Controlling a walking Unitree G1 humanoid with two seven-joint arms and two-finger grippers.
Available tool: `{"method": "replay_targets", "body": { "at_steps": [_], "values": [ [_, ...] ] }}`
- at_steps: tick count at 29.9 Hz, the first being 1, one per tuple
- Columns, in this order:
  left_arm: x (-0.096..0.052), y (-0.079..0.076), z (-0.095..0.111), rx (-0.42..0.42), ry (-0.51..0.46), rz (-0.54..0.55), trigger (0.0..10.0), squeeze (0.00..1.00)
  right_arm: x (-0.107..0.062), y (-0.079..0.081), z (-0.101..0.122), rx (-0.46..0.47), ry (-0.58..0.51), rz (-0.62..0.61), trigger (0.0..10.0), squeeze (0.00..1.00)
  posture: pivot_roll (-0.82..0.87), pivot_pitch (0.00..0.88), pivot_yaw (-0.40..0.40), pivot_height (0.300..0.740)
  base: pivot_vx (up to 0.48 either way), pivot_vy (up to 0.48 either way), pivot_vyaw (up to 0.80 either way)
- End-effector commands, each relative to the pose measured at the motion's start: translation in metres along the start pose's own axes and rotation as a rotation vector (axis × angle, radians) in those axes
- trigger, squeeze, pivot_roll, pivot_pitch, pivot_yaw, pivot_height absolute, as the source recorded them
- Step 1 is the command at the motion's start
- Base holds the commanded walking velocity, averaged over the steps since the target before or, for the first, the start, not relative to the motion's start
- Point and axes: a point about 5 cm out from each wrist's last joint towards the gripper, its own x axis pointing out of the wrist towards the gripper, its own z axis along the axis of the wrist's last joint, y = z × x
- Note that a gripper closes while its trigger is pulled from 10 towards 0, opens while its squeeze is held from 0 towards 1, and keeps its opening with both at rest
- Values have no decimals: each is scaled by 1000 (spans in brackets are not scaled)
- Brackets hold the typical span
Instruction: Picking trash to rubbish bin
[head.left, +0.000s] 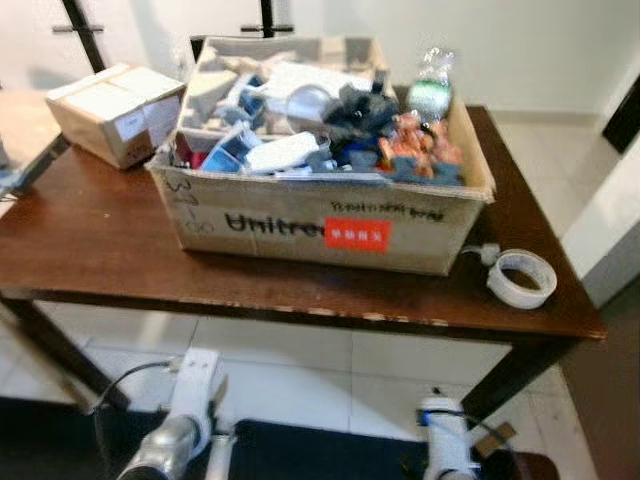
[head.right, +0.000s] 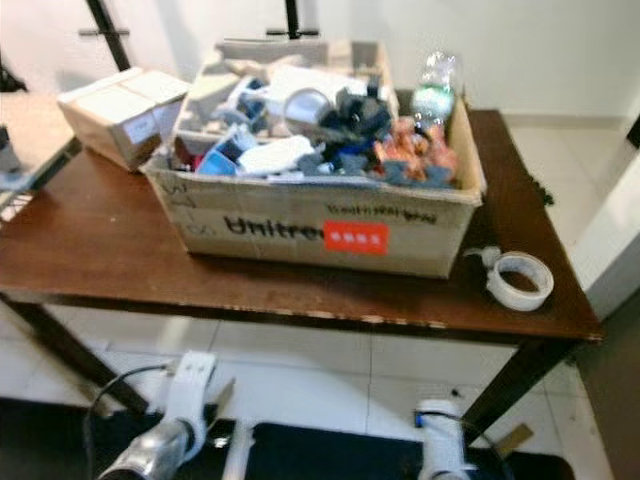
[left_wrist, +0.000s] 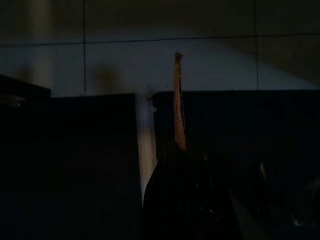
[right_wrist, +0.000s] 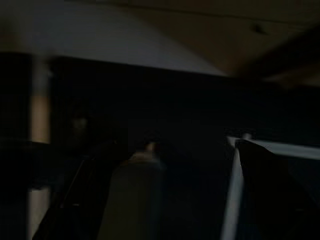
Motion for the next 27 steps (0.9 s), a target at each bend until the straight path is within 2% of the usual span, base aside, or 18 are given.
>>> {"method": "replay_targets", "body": {
  "at_steps": [1, 24, 26, 27],
  "values": [
    [-1, 1, -4, -2, 21, -2, 10000, 0, -3, -9, -11, 10, 36, -26, 10000, 0, 65, 101, 51, 740, 274, 0, 0],
    [-3, 7, -9, 43, 31, 8, 10000, 0, -3, -7, -15, 19, 67, -23, 10000, 0, 51, 114, 60, 740, 22, 0, 0],
    [-4, 7, -10, 49, 33, 7, 10000, 0, -3, -8, -16, 13, 74, -24, 10000, 0, 48, 125, 59, 740, 0, 0, 0],
    [-5, 7, -14, 56, 43, 6, 10000, 0, -5, -14, -21, 2, 86, -37, 10000, 0, 41, 135, 55, 740, 0, 0, 0]
  ]
}}
